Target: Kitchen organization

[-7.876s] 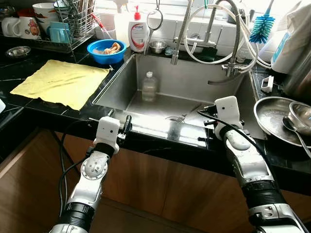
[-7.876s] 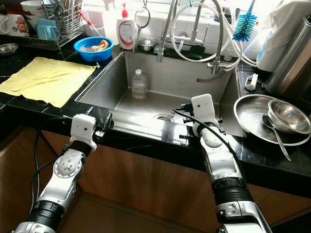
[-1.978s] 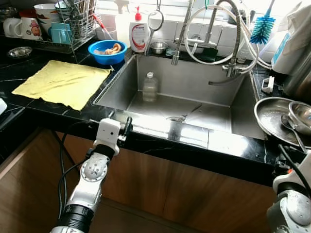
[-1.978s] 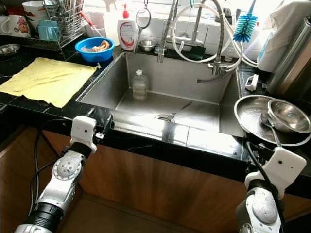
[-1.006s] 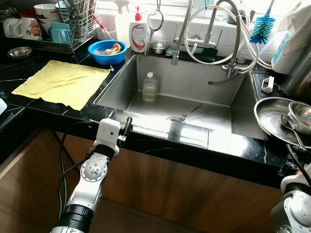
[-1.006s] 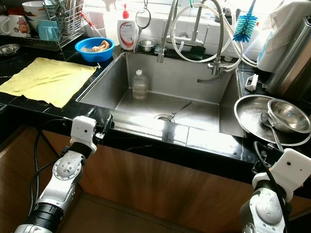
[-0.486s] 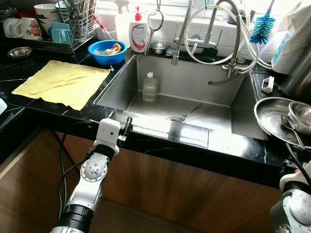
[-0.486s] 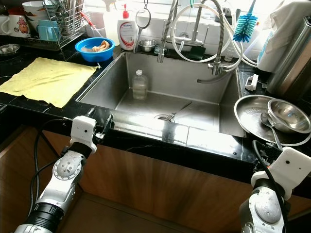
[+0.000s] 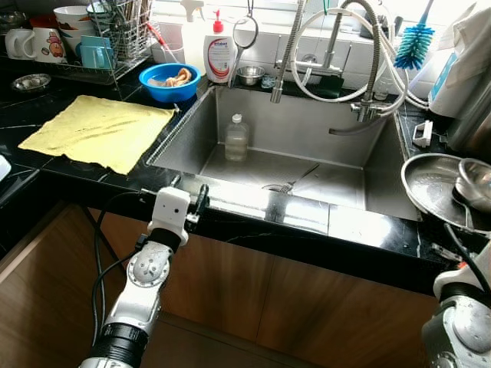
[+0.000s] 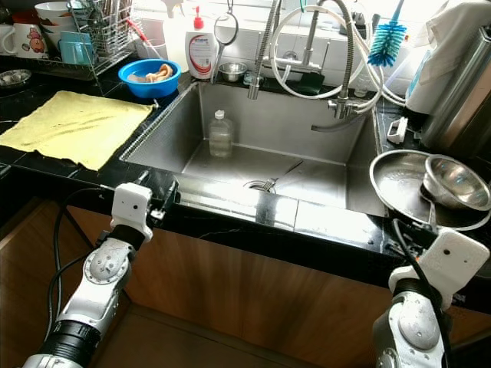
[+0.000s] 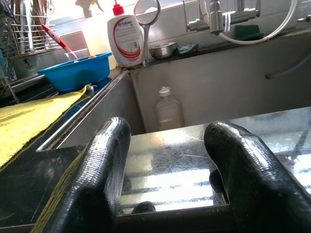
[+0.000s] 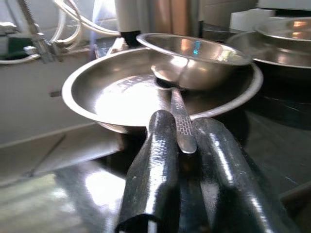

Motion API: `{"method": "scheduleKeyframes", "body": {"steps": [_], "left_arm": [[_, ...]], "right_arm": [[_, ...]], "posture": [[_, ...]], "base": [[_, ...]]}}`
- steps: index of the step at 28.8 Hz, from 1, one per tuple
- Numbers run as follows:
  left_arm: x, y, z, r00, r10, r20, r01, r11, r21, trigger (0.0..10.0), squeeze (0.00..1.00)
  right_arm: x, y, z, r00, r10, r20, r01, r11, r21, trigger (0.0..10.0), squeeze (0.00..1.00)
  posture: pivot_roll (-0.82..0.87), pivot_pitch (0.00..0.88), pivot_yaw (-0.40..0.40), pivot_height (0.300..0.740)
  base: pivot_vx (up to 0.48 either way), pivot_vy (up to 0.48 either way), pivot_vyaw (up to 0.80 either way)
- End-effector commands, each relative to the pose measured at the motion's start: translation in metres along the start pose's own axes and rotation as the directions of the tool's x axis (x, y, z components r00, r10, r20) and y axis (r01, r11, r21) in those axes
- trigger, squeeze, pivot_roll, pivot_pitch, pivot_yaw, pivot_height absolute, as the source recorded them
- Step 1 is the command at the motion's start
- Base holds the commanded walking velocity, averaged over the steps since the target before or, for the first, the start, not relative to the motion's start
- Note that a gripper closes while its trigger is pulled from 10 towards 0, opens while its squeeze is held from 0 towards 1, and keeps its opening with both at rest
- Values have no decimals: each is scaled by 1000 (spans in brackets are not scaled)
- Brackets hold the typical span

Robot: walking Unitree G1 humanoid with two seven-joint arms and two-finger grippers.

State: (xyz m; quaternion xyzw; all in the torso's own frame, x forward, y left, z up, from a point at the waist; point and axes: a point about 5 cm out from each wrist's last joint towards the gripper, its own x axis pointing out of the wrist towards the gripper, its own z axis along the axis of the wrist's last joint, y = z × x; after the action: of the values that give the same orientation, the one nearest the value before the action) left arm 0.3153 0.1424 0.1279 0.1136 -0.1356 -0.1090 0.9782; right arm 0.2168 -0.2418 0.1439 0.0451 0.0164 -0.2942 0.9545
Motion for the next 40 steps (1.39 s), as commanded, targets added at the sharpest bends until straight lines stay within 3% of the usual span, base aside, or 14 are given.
{"method": "scheduleKeyframes", "body": {"steps": [1, 7, 8, 9, 10, 11, 23, 30, 34, 37, 40], "left_arm": [[-5, 0, -9, 998, -6, -56, 7, 1000, 23, 10000, 0], [-5, 1, -9, 998, -1, -59, 3, 1000, 27, 10000, 0], [-5, 2, -10, 998, 1, -59, 1, 1000, 27, 10000, 0], [-5, 2, -10, 998, 1, -59, 1, 1000, 27, 10000, 0], [-5, 2, -10, 998, 2, -60, 0, 1000, 28, 10000, 0], [-5, 2, -10, 998, 3, -60, -1, 1000, 28, 10000, 0], [-5, 2, -10, 998, 8, -61, -6, 1000, 28, 10000, 0], [-4, 2, -11, 998, 12, -63, -10, 1000, 28, 10000, 0], [-4, 1, -11, 998, 11, -65, -9, 1000, 27, 10000, 0], [-2, 1, -11, 998, 12, -64, -10, 1000, 28, 10000, 0], [-2, 2, -10, 998, 13, -63, -11, 1000, 29, 10000, 0]], "right_arm": [[0, 5, -1, 999, 31, -14, -31, 999, 10, 0, 0], [-1, 15, 1, 995, 100, -5, -100, 994, 31, 392, 0], [-1, 18, 2, 992, 130, -2, -130, 991, 40, 1137, 0], [-1, 18, 2, 992, 130, -2, -130, 991, 40, 1137, 0], [-2, 22, 4, 987, 158, 4, -158, 987, 38, 4157, 0], [-2, 24, 5, 986, 167, 12, -167, 985, 44, 10000, 0], [-1, 36, 29, 958, 246, 146, -262, 960, 100, 10000, 0], [3, 44, 36, 941, 292, 173, -305, 951, 58, 10000, 0], [14, 58, 28, 915, 396, 82, -391, 918, -71, 10000, 0], [29, 78, 32, 862, 505, 37, -490, 851, -191, 10000, 0], [35, 84, 35, 847, 531, 44, -514, 836, -194, 10000, 0]], "posture": [[1, 0, -46, 740], [1, 0, -46, 740], [1, 0, -46, 740], [1, 0, -46, 740], [1, 0, -46, 740], [1, 0, -46, 740], [0, 0, -51, 740], [-2, 0, -51, 740], [-5, 0, -45, 740], [-7, 0, -42, 740], [-3, 0, -41, 740]], "base": [[0, 0, 0], [0, 0, 0], [0, 0, 0], [0, 0, 0], [0, 0, 0], [0, 0, 0], [0, 0, 0], [0, 0, 0], [0, 0, 0], [0, 0, 0], [0, 0, 0]]}}
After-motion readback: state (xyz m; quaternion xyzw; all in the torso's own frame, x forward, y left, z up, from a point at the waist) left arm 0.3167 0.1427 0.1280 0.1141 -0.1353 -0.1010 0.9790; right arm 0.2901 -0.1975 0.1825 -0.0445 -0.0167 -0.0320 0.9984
